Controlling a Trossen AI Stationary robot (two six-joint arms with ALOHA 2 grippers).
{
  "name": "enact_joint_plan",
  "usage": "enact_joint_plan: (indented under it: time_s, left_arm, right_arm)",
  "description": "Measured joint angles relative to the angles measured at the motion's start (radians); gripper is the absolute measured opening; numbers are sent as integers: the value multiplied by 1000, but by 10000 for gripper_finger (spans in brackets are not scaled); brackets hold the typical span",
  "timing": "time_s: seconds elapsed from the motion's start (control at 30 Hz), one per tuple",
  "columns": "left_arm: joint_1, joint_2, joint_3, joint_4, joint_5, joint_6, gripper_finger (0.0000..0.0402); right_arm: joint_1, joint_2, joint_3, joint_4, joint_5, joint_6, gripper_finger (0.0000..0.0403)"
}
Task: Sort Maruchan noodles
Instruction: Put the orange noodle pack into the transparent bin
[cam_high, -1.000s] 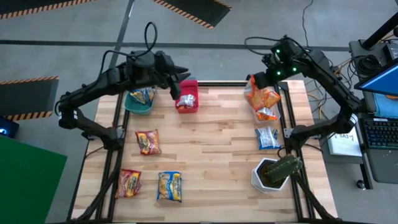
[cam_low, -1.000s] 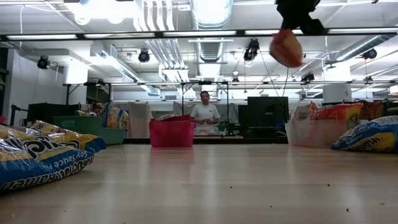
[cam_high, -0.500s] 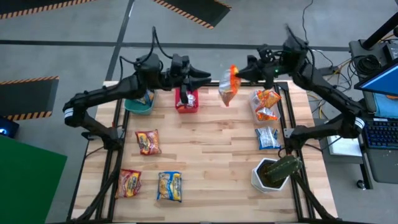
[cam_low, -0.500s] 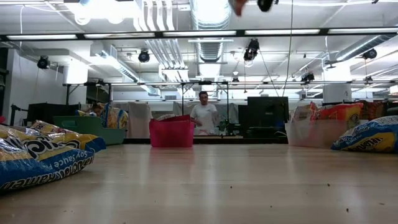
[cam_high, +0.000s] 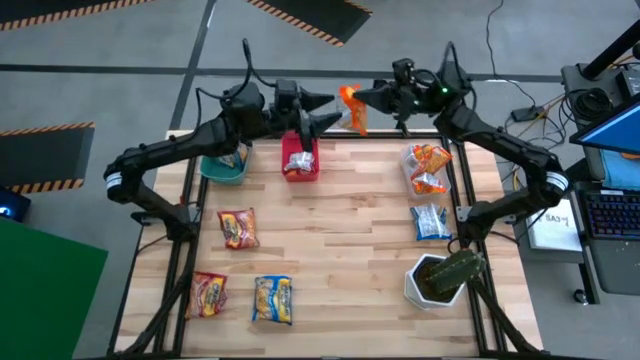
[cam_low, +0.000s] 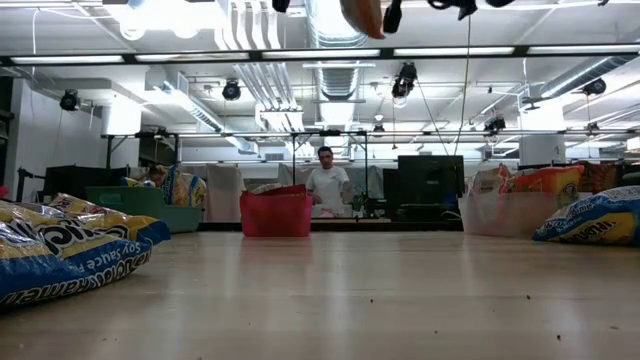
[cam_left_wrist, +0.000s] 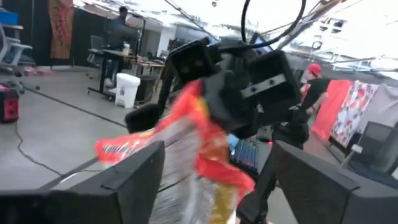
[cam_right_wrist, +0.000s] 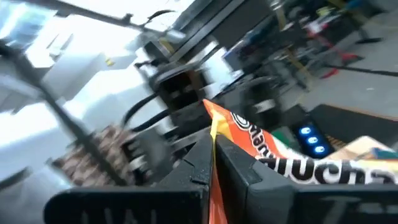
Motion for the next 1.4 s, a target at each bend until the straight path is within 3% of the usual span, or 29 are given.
enact_joint_plan:
  time_s: [0.13,0.3,0.67,0.8,1.1,1.17,1.3,1.4]
  left_arm:
    - [-2,0,1,-68,-8,18,300]
    - [2,13,1,-121,-111,-22,302]
    - [8,95,-1,-125,-119,-115,291]
    - [7,99,2,-113,-77,-96,235]
    - [6,62,5,-121,13,-51,23]
    - [6,53,5,-152,34,-52,10]
    - [6,30,5,-213,39,3,31]
    - [6,9,5,-276,40,36,33]
  right_arm:
    - [1,28,0,-1,62,4,9]
    - [9,52,2,8,59,-1,9]
    - [71,97,30,10,62,-39,9]
    - [84,112,34,9,62,-39,9]
    - [85,86,35,-39,45,-29,9]
    - [85,78,35,-48,19,-24,9]
    - [85,67,35,-75,-27,15,9]
    - [83,62,37,-207,-52,38,9]
